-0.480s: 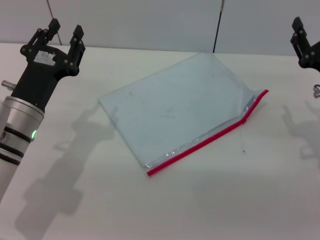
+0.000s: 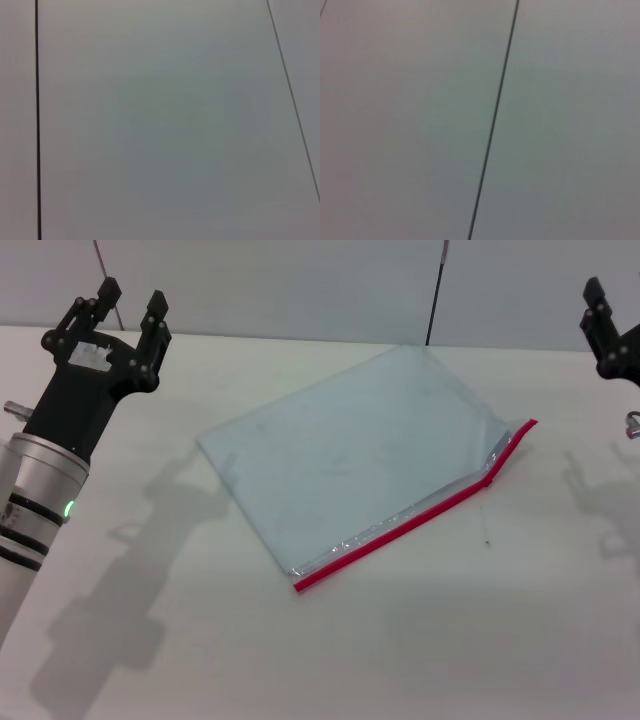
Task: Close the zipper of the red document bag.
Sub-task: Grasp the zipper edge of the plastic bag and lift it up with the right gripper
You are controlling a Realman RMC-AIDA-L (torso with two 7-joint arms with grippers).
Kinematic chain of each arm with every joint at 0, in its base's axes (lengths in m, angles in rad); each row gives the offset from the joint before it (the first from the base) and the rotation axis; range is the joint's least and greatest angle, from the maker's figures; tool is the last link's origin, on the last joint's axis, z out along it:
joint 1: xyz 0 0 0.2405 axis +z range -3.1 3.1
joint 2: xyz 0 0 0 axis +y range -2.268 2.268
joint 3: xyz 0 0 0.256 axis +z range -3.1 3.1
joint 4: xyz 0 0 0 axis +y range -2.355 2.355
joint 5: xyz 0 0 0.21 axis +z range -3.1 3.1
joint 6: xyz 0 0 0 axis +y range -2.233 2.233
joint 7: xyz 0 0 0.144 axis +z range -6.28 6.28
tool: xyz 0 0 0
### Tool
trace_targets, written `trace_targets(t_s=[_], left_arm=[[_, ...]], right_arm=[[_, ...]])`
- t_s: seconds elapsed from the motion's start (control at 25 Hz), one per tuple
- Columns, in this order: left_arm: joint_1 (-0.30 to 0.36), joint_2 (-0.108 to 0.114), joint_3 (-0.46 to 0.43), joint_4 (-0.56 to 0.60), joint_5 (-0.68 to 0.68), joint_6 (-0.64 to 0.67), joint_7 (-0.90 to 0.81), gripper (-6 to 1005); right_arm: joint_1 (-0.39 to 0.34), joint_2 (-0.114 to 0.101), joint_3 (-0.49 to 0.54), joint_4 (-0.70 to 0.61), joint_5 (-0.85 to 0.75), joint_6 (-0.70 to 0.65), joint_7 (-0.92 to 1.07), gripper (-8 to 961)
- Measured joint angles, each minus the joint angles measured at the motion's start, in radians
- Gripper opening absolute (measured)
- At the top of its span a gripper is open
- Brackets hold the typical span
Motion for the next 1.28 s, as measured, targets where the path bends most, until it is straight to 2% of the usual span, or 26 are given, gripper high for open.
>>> trace_targets(t_s=[0.12, 0.36, 0.6, 0.64, 0.8, 1.28], left_arm=[[0.0, 0.0, 0.0, 0.0, 0.0, -0.003, 0.0, 512], [0.002, 0.001, 0.002, 0.0, 0.001, -0.006, 0.0, 512], [0.004, 0.003, 0.002, 0.002, 0.001, -0.008, 0.0, 513], [0.004, 0.003, 0.002, 0.002, 0.001, -0.008, 0.0, 513], [0.003, 0.003, 0.002, 0.001, 0.002, -0.008, 0.001, 513], [0.003, 0.003, 0.002, 0.004, 0.004, -0.008, 0.002, 513]], right_arm=[[0.004, -0.001, -0.047, -0.022, -0.002, 0.031, -0.066, 585], [0.0, -0.001, -0.132, -0.035, -0.002, 0.107, -0.327, 584], [0.002, 0.002, -0.167, -0.022, -0.001, 0.264, -0.581, 583], [0.005, 0.003, -0.164, -0.01, 0.003, 0.318, -0.675, 582], [0.01, 0.004, -0.138, 0.018, 0.009, 0.375, -0.812, 581], [-0.007, 0.005, 0.026, 0.093, 0.012, 0.485, -1.246, 578]])
